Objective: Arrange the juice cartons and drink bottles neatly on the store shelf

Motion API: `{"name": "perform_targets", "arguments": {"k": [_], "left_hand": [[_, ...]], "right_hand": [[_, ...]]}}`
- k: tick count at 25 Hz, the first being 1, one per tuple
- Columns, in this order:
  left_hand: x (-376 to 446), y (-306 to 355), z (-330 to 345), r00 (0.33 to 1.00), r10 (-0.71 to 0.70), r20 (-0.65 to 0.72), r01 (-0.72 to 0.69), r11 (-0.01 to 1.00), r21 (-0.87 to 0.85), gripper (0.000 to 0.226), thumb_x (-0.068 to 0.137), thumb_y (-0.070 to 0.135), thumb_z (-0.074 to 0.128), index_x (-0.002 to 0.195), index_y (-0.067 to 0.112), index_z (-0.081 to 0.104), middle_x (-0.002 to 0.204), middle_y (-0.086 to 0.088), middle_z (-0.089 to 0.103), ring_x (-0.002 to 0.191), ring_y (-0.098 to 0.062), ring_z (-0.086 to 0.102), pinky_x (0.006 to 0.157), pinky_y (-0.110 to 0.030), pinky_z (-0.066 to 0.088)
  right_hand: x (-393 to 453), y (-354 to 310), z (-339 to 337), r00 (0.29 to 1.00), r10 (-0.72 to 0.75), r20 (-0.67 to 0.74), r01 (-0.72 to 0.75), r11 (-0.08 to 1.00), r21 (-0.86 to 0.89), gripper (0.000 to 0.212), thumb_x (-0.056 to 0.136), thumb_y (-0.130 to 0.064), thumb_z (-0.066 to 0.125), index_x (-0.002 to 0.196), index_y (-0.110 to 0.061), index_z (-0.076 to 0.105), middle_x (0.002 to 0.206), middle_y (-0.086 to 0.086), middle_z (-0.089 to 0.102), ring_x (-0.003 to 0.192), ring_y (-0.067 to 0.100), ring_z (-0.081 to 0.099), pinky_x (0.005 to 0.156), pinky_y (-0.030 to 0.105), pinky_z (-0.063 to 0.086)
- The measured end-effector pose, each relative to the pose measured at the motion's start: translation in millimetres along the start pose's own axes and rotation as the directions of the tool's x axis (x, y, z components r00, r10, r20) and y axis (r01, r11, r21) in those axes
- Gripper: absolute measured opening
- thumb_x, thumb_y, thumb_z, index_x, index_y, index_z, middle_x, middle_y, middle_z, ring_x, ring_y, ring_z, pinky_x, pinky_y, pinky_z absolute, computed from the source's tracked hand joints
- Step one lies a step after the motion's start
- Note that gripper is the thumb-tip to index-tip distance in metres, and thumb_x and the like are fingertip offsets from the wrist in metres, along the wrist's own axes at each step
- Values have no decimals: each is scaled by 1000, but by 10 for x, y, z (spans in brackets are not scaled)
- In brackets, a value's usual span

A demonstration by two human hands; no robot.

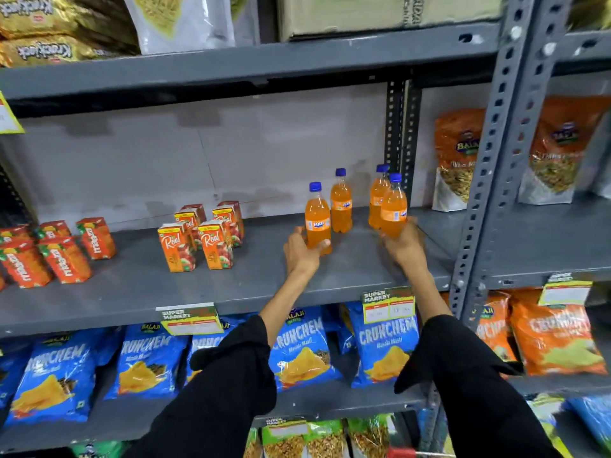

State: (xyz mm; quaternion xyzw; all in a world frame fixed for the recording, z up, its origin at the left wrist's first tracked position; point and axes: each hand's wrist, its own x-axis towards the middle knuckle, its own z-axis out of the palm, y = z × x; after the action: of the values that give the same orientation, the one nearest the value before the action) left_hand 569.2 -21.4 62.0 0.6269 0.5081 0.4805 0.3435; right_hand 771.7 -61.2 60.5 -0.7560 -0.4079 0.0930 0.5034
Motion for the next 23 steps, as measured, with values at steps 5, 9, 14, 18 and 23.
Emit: {"name": "perform_targets", "arguments": {"k": [5,9,14,18,23], "left_hand": [[-48,66,182,1000,6,26,-5,1000,-22,47,80,20,83,119,10,61,122,-13,70,110,-27,67,98,-43,54],[-97,204,442,1000,6,18,-5,999,-50,51,77,19,85,121,8,61,121,-15,70,109,-28,68,97,-45,55],[-95,157,549,999,9,44,-7,998,-56,54,81,20,83,127,8,58,127,-15,68,114,-29,66,101,-49,53],[-107,144,569,999,7,44,-5,999,-51,54,81,22,82,127,9,58,127,-14,68,115,-29,65,102,-50,52],[-134,191,548,997,33,71,-30,999,-39,60,81,24,82,132,9,55,130,-14,66,118,-30,64,103,-48,51]], "right_hand": [[-24,51,-22,998,31,45,-35,996,80,51,82,-25,75,121,-17,43,120,11,65,113,35,61,96,59,49],[27,100,-34,998,-1,58,-4,996,93,55,81,-28,77,122,-20,40,123,11,63,113,36,61,88,59,54],[19,159,-38,999,-2,47,-2,996,90,59,82,-30,76,126,-22,37,127,11,62,116,36,59,89,59,53],[-19,123,-64,999,-12,46,9,998,68,58,85,-26,74,130,-16,38,130,12,60,120,35,57,100,53,48],[-74,80,-98,999,-10,31,7,996,85,64,84,-25,75,133,-12,37,133,15,58,124,36,55,102,52,47]]}}
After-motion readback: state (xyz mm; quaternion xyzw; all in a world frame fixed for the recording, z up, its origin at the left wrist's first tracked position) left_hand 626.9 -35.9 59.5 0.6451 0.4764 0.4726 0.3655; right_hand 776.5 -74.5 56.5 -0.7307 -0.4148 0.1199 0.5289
